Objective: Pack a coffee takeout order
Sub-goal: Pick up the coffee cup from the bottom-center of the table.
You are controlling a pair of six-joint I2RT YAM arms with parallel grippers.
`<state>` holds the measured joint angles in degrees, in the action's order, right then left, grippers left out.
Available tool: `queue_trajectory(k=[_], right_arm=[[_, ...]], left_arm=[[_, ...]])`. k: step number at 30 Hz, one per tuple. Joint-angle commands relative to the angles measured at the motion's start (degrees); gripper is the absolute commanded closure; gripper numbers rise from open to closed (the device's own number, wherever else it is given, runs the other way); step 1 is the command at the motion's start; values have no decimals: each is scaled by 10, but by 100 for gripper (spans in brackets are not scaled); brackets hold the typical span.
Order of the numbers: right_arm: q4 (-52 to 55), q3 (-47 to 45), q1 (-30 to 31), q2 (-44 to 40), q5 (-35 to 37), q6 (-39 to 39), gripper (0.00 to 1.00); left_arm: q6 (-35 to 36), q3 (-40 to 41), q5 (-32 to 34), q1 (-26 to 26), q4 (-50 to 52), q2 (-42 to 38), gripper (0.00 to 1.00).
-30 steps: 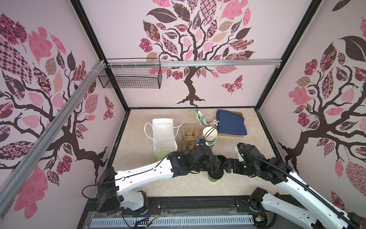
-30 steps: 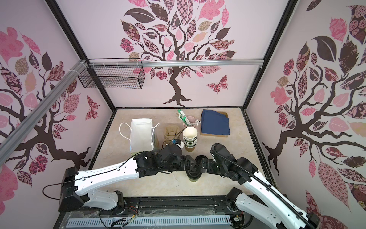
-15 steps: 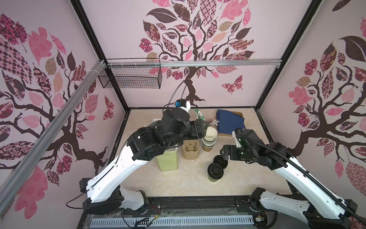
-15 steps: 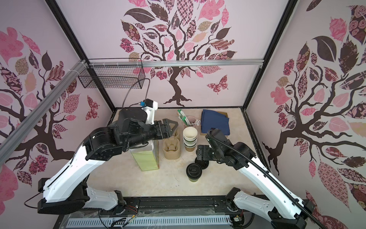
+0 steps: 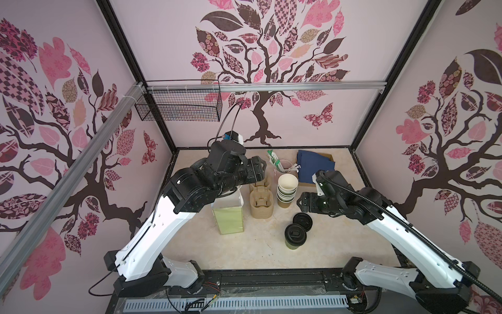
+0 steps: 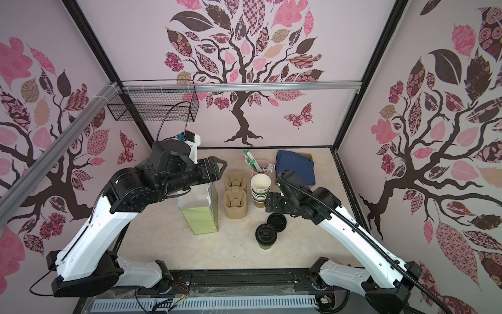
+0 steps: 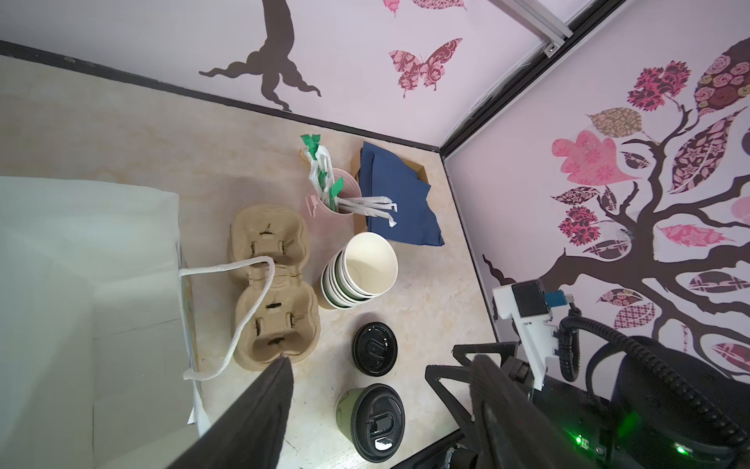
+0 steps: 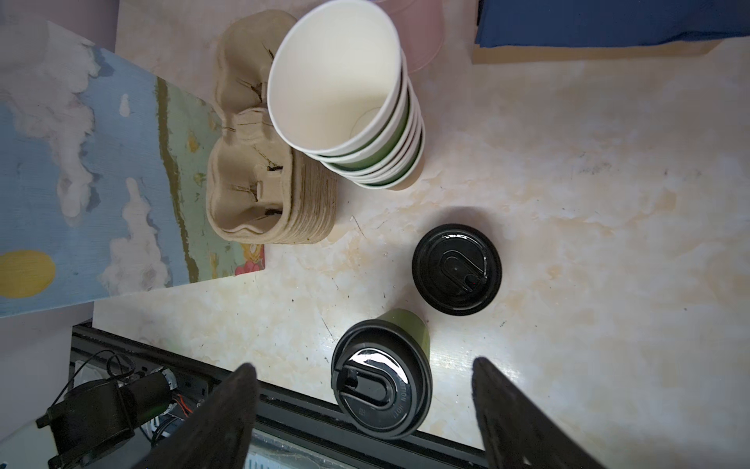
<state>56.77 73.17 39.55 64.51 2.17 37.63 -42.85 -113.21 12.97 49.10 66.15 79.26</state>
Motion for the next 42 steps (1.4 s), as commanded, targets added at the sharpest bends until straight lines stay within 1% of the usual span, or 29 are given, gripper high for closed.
queue_trajectory(k=[1, 3, 5, 9, 12, 14, 17, 19, 20, 23, 27, 30, 36, 42], right_arm=[[-19, 33, -2, 26, -8, 30, 18], [-10, 40, -2, 38, 3, 35, 18], [7, 39, -3, 42, 6, 34, 17], [55, 27, -3, 51, -20, -5, 12], [88, 6, -1, 49, -45, -24, 7], [102, -10, 19, 50, -42, -32, 3], [112, -26, 85, 58, -4, -24, 0], [126, -30, 118, 72, 24, -11, 0], [137, -30, 129, 81, 38, -6, 0], [144, -42, 150, 99, 64, 1, 0], [99, -55, 154, 113, 30, 8, 0], [97, -55, 156, 135, 28, 6, 1], [93, -56, 158, 148, 23, 4, 10], [99, -56, 166, 157, 24, 6, 14]], left_arm=[[13, -28, -17, -2, 42, 21, 33], [7, -25, -30, 2, 46, 27, 35], [4, -19, -30, 15, 40, 31, 35], [-8, -4, -32, 49, 21, 49, 35], [-23, 2, -40, 63, 5, 65, 34], [-33, 3, -29, 62, 2, 67, 33], [-42, 8, 0, 53, 2, 56, 31], [-48, 16, 4, 39, -1, 42, 31], [-50, 33, 7, 32, -4, 35, 31], [-51, 53, 10, 16, -14, 15, 31], [-49, 57, 10, 8, -16, 6, 31], [-46, 55, 10, 7, -16, 4, 31], [-44, 62, 2, 6, -21, 3, 31], [-41, 64, -8, 5, -28, 6, 31]])
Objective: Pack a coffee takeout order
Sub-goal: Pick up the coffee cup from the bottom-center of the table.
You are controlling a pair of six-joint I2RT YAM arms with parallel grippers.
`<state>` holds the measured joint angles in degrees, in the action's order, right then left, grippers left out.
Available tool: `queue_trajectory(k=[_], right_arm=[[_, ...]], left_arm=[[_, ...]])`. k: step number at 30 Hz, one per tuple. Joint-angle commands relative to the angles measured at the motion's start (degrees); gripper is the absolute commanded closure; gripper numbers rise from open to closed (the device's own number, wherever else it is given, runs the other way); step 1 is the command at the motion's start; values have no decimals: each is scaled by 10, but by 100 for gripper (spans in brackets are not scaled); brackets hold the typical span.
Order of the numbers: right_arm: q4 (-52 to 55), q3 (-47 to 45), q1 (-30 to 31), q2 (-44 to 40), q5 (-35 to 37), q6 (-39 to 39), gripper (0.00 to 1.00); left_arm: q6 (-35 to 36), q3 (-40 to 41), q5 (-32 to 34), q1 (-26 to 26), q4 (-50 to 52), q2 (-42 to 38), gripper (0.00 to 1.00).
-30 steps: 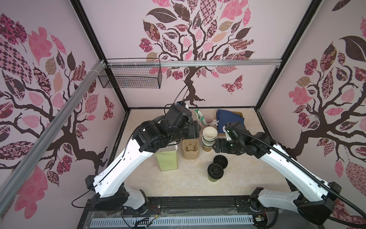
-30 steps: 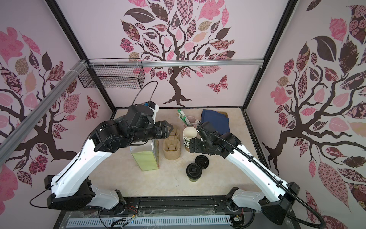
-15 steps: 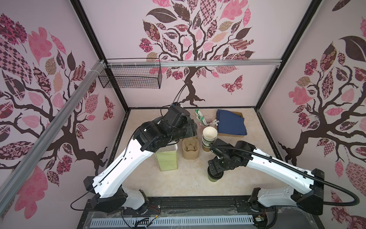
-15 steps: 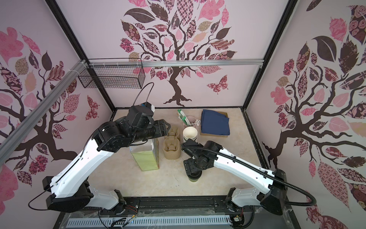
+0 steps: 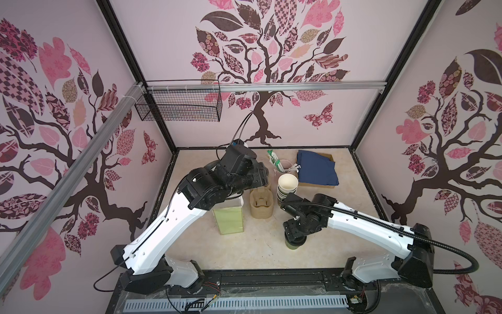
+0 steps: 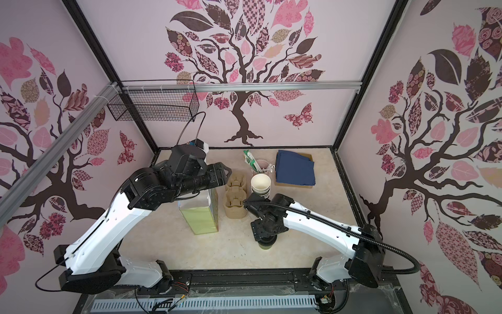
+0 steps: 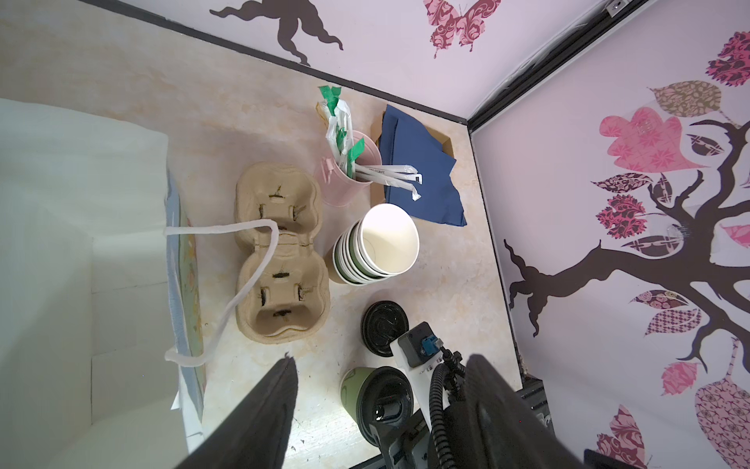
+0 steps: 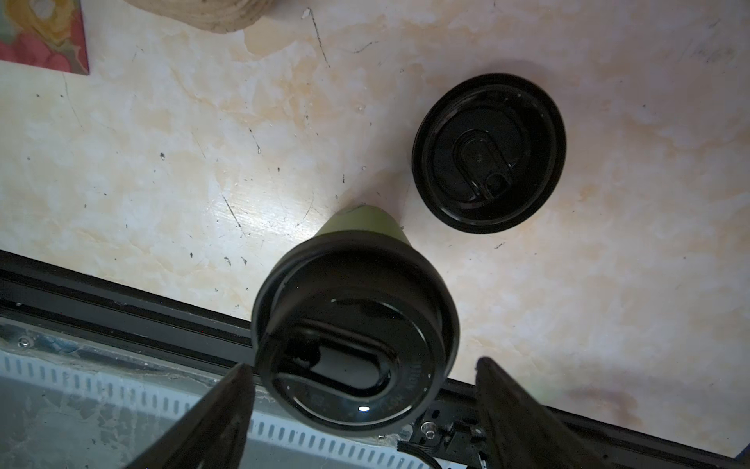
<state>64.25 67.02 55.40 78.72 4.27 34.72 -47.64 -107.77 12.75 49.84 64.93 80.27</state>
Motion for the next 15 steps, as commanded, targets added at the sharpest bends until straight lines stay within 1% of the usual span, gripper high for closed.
queue_trajectory(k=[1, 6, 15], right_arm=[[26, 6, 9, 17, 4, 35, 14], [32, 8, 21, 31, 7, 35, 14], [47, 10, 22, 41, 23, 43, 17]], left_arm=[[8, 10, -6, -3, -17, -4, 31], [9, 10, -12, -4, -17, -4, 31], [13, 14, -12, -5, -23, -9, 32]])
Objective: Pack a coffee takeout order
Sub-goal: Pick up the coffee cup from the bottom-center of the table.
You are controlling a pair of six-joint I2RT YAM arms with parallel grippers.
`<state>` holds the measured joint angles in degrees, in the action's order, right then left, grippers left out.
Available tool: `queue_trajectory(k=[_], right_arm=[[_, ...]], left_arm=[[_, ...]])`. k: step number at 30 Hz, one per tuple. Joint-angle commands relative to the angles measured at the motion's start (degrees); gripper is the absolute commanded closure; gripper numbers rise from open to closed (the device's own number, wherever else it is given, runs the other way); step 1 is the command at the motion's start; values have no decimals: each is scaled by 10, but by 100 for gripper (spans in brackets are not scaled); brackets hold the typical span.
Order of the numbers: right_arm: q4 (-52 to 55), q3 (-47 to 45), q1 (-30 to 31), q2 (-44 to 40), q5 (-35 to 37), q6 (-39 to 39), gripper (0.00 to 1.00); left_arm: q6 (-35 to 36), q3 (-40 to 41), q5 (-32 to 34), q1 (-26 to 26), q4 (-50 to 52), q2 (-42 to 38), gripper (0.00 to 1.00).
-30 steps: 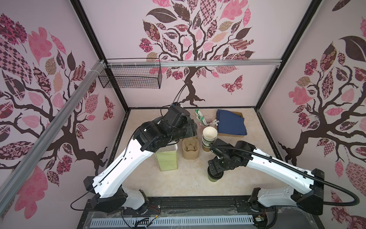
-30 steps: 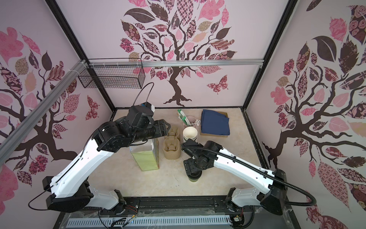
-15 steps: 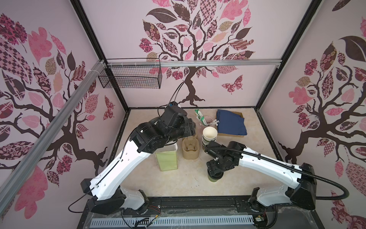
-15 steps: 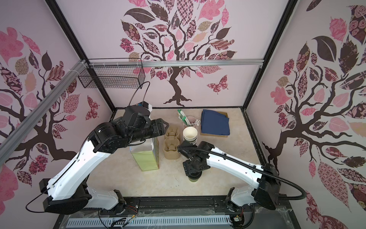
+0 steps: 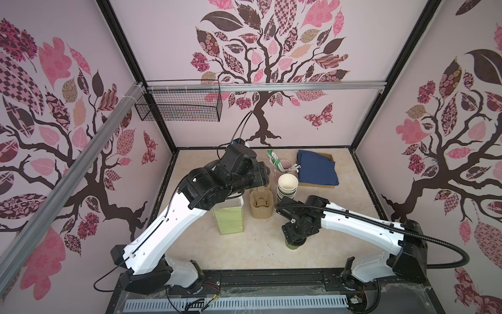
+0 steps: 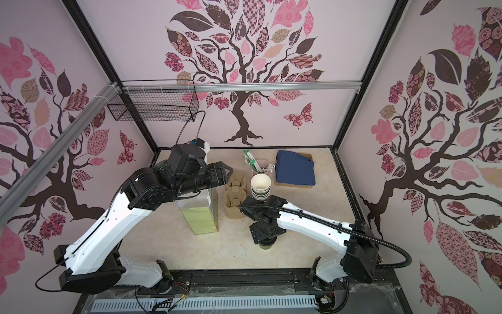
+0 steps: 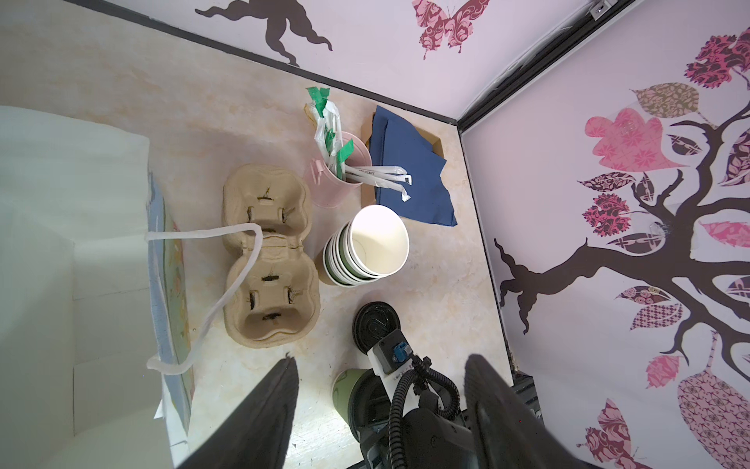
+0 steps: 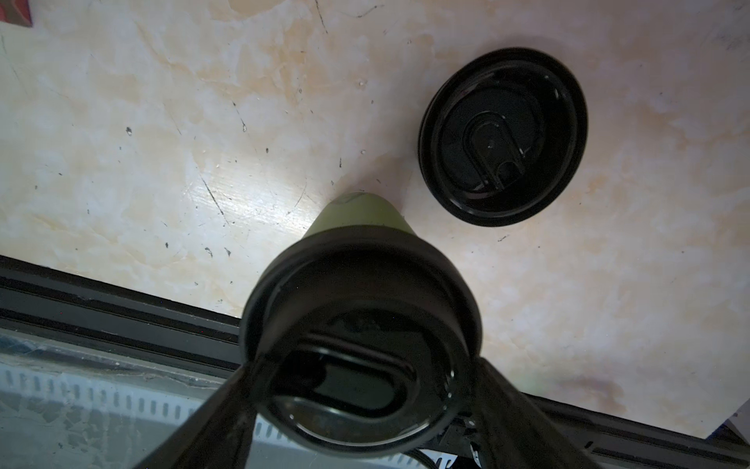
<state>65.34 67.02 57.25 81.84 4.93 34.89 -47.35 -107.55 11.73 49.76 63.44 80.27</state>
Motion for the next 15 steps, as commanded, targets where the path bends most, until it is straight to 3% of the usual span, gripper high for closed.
queue_trajectory(k=[1, 15], right_arm=[[37, 10, 3, 9, 19, 42, 17], [47, -1, -33, 2, 58, 34, 19]], left_arm=[[11, 12, 0, -4, -8, -8, 31], [13, 17, 0, -8, -10, -11, 31]])
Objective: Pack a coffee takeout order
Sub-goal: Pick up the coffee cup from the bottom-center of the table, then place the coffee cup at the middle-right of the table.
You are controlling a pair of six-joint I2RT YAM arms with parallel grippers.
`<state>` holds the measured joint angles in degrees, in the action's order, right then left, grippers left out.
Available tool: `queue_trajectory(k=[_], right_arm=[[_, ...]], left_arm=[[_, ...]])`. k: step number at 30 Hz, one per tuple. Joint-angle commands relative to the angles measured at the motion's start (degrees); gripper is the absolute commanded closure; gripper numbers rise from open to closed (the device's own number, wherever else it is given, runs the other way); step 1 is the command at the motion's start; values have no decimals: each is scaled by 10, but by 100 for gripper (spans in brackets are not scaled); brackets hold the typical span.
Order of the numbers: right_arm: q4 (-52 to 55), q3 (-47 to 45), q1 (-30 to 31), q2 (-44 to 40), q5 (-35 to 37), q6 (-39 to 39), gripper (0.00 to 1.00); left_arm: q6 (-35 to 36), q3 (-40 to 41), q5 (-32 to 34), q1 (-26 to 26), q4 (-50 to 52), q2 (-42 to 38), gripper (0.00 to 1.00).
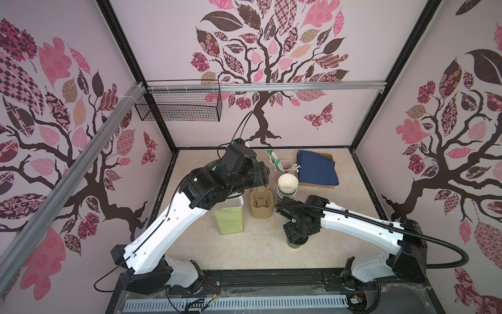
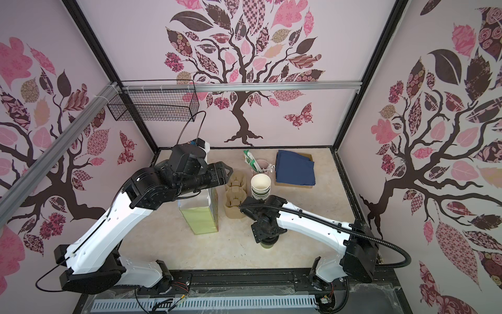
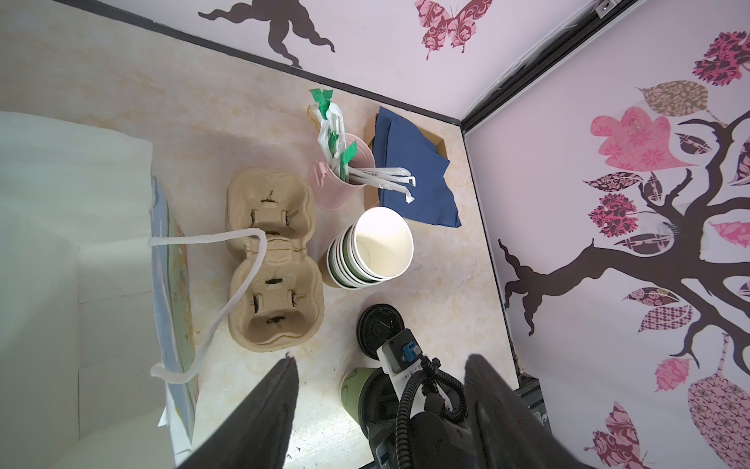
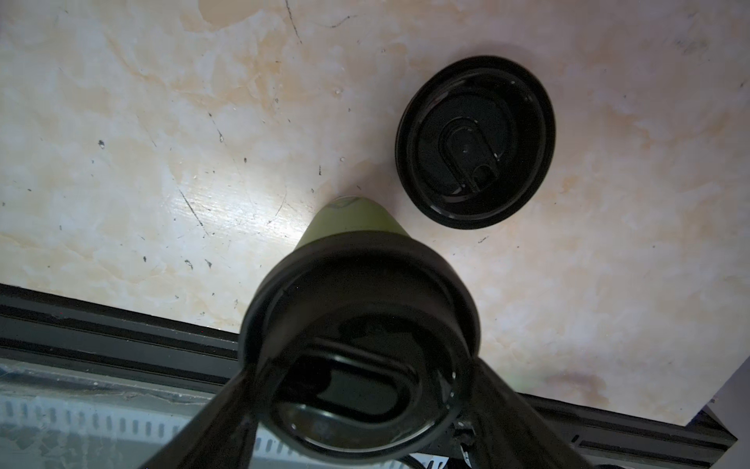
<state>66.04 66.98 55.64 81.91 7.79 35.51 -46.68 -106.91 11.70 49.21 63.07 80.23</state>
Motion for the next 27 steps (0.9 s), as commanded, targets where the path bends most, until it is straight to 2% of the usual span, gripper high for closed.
queue_trajectory(k=[1, 8, 16, 22, 27], right_arm=[[38, -4, -28, -1, 30, 21, 19], [14, -7, -105, -1, 50, -42, 19], [-12, -1, -160, 18, 64, -81, 19], [-18, 17, -172, 39, 69, -93, 18], [-17, 15, -173, 36, 59, -95, 4]], left_arm=[[7, 11, 0, -3, -6, -11, 32], [8, 12, 1, -3, 1, -14, 32], [11, 4, 1, -3, 16, -13, 32], [10, 3, -6, -3, 15, -9, 32], [14, 1, -2, -3, 22, -5, 31]])
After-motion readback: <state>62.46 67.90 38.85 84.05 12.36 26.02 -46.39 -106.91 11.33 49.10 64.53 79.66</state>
